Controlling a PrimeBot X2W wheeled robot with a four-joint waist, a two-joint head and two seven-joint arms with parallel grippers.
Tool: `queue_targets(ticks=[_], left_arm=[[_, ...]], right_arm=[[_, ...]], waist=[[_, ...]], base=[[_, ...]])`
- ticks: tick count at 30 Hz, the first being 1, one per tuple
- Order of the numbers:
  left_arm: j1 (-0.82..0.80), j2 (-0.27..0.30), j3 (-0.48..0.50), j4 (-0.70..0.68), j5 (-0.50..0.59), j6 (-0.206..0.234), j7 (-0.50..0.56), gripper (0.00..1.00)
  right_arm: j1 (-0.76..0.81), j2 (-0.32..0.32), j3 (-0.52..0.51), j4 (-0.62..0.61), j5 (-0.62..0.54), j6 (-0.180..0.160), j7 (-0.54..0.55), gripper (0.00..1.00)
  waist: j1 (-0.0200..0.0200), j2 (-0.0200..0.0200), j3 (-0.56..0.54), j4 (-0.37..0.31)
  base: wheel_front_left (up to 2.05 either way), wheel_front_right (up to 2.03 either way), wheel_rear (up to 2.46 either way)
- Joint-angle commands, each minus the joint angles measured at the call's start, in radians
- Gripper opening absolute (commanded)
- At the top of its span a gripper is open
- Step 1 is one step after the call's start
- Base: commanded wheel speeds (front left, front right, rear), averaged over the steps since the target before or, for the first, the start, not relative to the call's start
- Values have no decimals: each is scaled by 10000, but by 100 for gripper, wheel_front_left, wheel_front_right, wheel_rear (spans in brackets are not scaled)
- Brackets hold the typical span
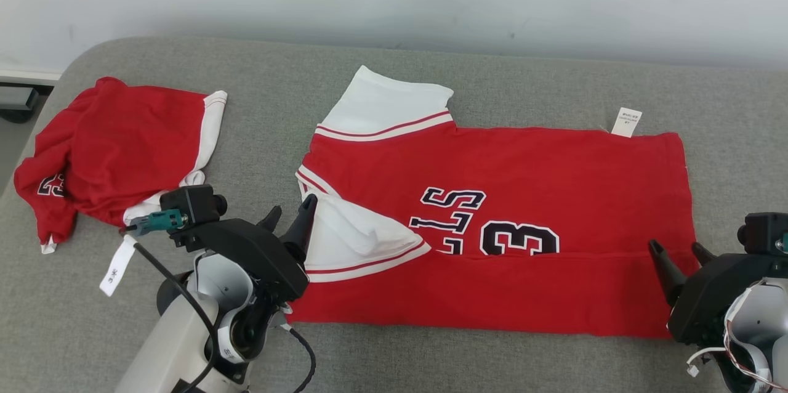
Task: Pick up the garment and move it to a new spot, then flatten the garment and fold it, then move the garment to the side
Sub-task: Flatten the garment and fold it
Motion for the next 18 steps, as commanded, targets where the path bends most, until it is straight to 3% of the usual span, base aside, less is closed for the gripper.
queue_targets(ticks=[1,9,18], left_arm=[[-52,109,22,22,147,-5,-112,100],[244,582,-64,-500,598,78,-585,100],[1102,1545,-657,-1769,1617,731,-297,100]], right_arm=[[-100,-38,19,9,111,-7,-163,100],[-20,-35,119,-412,368,-7,-661,100],[798,-35,-505,-1083,263,-7,473,100]], waist=[[0,0,-40,10],[0,0,-419,67],[0,0,-732,29]], base=[[0,0,0],[0,0,0],[0,0,0]])
